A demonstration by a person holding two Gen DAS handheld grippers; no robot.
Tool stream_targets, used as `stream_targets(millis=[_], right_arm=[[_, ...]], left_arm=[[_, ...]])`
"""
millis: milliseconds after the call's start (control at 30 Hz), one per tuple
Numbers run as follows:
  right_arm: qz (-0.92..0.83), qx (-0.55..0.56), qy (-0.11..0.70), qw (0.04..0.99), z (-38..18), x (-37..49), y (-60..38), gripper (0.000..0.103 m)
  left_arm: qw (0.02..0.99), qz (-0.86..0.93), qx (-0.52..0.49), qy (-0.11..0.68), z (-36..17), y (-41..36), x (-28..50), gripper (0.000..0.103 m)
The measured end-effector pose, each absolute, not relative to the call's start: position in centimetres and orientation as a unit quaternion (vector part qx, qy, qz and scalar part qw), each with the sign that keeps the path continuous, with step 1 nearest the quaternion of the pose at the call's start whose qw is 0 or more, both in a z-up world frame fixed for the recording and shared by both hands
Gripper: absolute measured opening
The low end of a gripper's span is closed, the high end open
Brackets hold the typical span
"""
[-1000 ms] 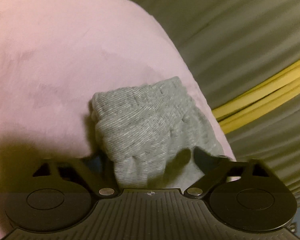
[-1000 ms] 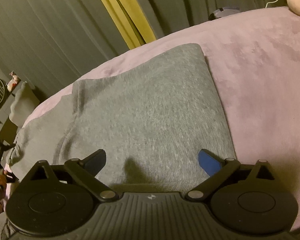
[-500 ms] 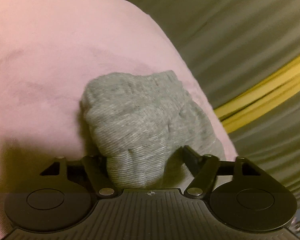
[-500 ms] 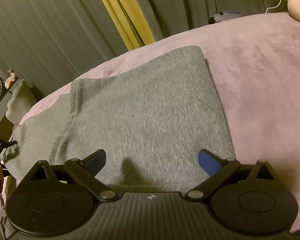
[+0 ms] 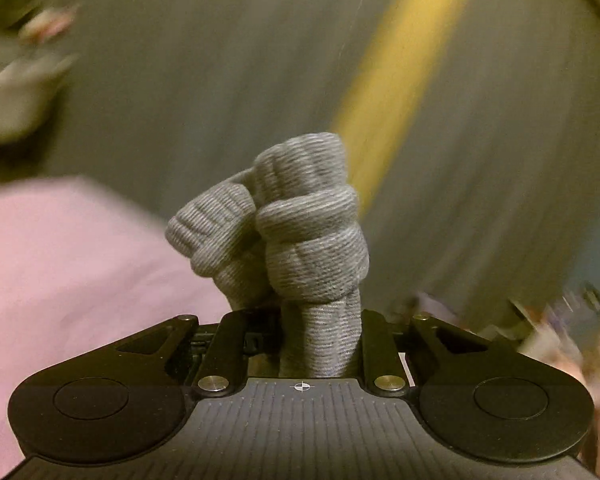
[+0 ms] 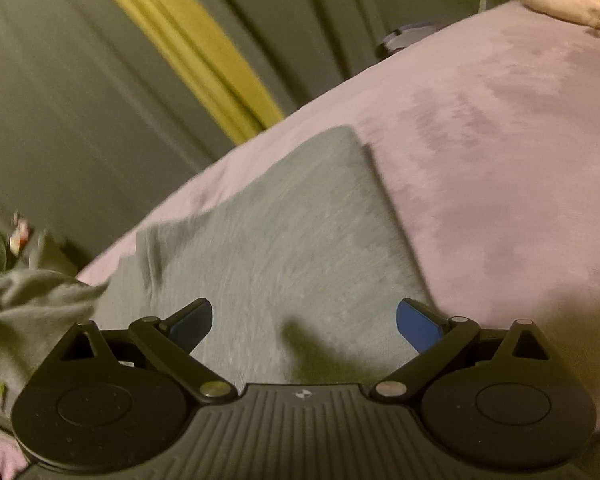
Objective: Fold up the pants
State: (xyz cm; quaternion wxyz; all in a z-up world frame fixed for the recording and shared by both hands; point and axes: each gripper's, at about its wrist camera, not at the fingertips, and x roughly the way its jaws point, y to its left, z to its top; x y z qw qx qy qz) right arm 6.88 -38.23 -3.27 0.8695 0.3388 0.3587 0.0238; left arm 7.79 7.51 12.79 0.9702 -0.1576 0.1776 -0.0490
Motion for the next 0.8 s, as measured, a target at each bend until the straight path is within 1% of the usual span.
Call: stream_targets(millis=[100,167,200,233,267,300,333,367,433,467,533,567,600,700,800], right_arm=[[0.001,0.375,0.350,0.858,-3.5,6.5,-39.5,0.099],[-0.006,0.404,0.347,0.846,-3.8,6.2,-40.4,0.099],[-0.008,0.418,0.343,0.841,-4.0,6.0,-40.8,0.099],[-0.010,0.428,0.339,0.838,-4.0,5.8,-41.1,0.099],[-0.011,0.434,0.336,0.836,-4.0,5.5,-41.4,0.099],[-0.011,0.438,0.334,0.835,-4.0,5.4,-41.6,0.099],[-0.011,0.443,0.333,0.832,-4.0,5.3,-41.8,0.099],[-0.009,0.446,0.334,0.830,-4.0,5.2,-42.0,0.099],[-0.003,0.447,0.333,0.830,-3.7,5.1,-42.1,0.099],[0.002,0.447,0.332,0.831,-3.6,5.0,-42.1,0.099],[0.018,0.449,0.330,0.830,-3.6,5.0,-42.3,0.099],[0.023,0.451,0.332,0.828,-3.7,5.0,-42.3,0.099],[0.027,0.453,0.335,0.826,-3.7,5.0,-42.2,0.099],[0.062,0.460,0.342,0.817,-3.7,5.6,-41.3,0.099],[0.097,0.453,0.346,0.816,-3.3,5.9,-40.0,0.099]], left_arm=[[0.975,-0.133,-0.067,0.166,14.9,-0.9,6.6,0.022],[0.968,-0.183,-0.015,0.171,14.1,-6.8,5.8,0.023],[0.963,-0.199,0.004,0.182,13.1,-9.4,5.8,0.026],[0.957,-0.209,0.020,0.203,11.8,-12.1,6.0,0.030],[0.949,-0.209,0.031,0.233,10.0,-14.5,6.4,0.043],[0.938,-0.202,0.044,0.277,7.7,-16.7,7.6,0.064],[0.923,-0.187,0.061,0.330,5.0,-18.6,8.6,0.068],[0.907,-0.182,0.074,0.371,2.8,-19.9,8.8,0.068],[0.875,-0.188,0.086,0.439,-0.3,-21.0,8.4,0.068],[0.865,-0.185,0.088,0.459,-0.8,-21.2,7.4,0.068],[0.868,-0.185,0.095,0.450,-0.4,-20.4,6.2,0.078],[0.872,-0.189,0.094,0.442,0.0,-19.6,6.2,0.089],[0.878,-0.188,0.089,0.430,0.9,-18.5,5.8,0.097],[0.901,-0.150,0.061,0.402,2.8,-15.0,7.0,0.097],[0.913,-0.054,-0.013,0.404,2.9,-9.3,7.6,0.101]])
